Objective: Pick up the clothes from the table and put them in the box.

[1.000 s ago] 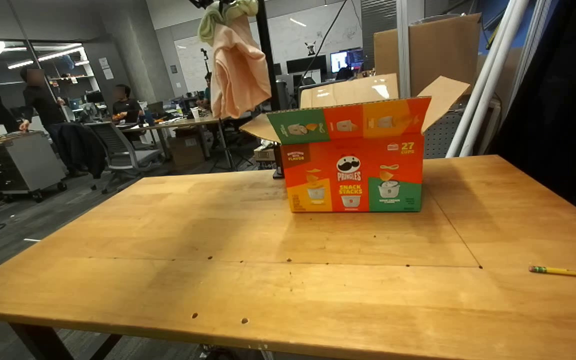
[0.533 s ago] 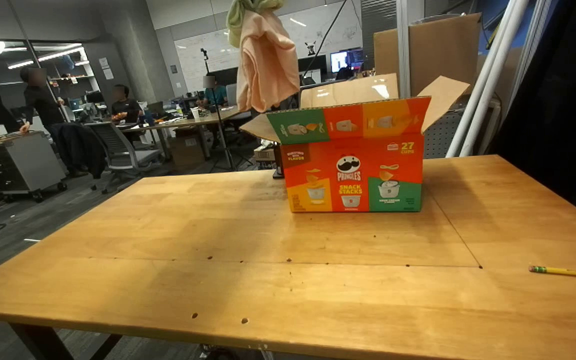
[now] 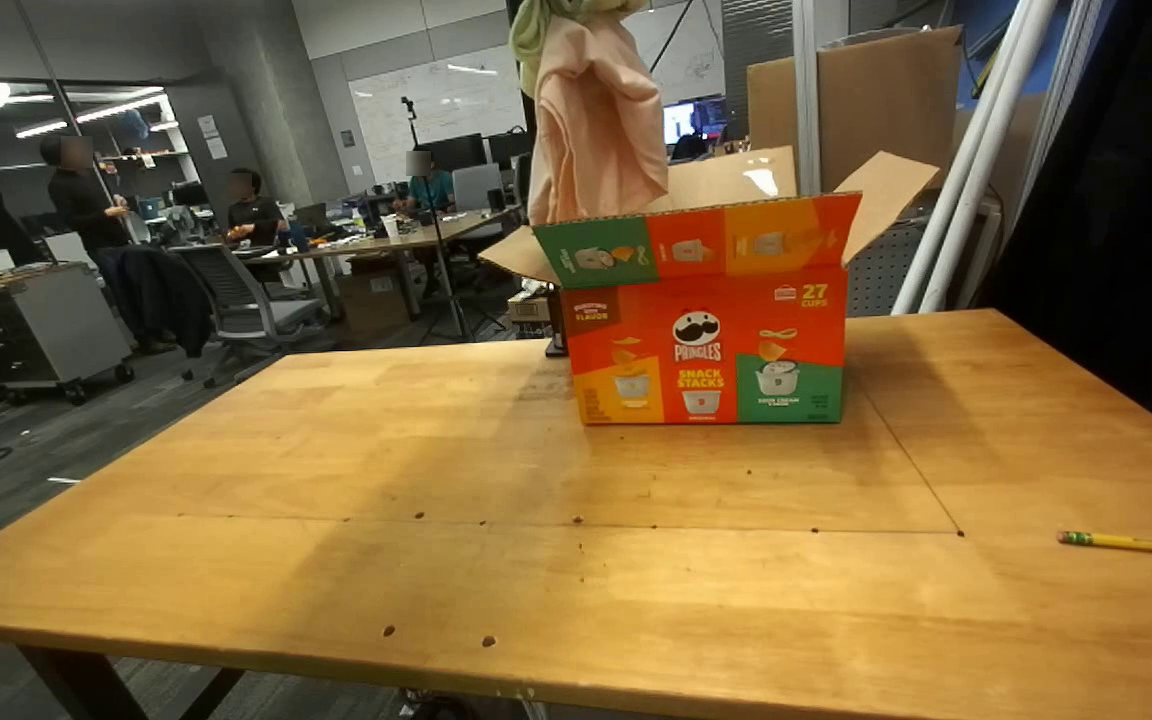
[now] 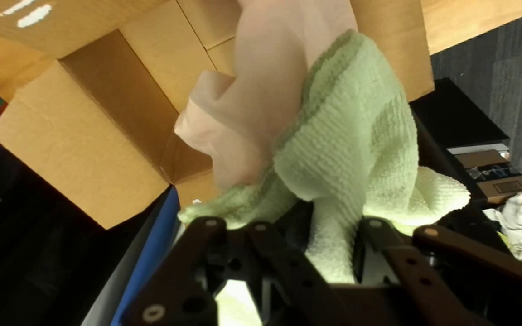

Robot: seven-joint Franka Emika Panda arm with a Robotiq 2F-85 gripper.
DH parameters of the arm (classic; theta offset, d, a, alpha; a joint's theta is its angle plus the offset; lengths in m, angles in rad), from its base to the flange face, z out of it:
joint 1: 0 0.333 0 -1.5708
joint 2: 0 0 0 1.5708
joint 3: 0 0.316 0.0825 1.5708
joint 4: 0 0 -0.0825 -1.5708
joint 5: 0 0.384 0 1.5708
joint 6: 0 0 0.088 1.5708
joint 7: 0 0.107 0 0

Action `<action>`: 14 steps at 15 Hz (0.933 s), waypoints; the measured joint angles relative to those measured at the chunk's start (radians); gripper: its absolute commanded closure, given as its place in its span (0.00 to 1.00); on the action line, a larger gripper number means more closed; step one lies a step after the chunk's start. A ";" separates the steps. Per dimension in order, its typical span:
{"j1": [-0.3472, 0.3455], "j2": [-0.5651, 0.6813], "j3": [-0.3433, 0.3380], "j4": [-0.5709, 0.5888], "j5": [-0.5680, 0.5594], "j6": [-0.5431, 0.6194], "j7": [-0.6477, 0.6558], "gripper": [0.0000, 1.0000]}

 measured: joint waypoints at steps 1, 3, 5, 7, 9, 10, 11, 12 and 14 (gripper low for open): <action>-0.008 -0.002 -0.003 -0.013 0.003 0.000 0.000 0.96; -0.020 -0.004 -0.004 -0.036 0.006 0.001 0.000 0.96; -0.025 -0.004 -0.004 -0.057 0.013 0.001 0.000 0.96; -0.025 -0.004 -0.003 -0.080 0.024 0.003 -0.001 0.96; -0.024 -0.003 0.000 -0.110 0.036 0.009 -0.002 0.96; -0.023 -0.003 0.002 -0.127 0.041 0.017 -0.003 0.89; -0.021 -0.003 0.004 -0.147 0.044 0.022 -0.003 0.60; -0.020 -0.002 0.006 -0.167 0.044 0.029 -0.003 0.84; -0.017 -0.001 0.010 -0.203 0.044 0.043 -0.003 0.70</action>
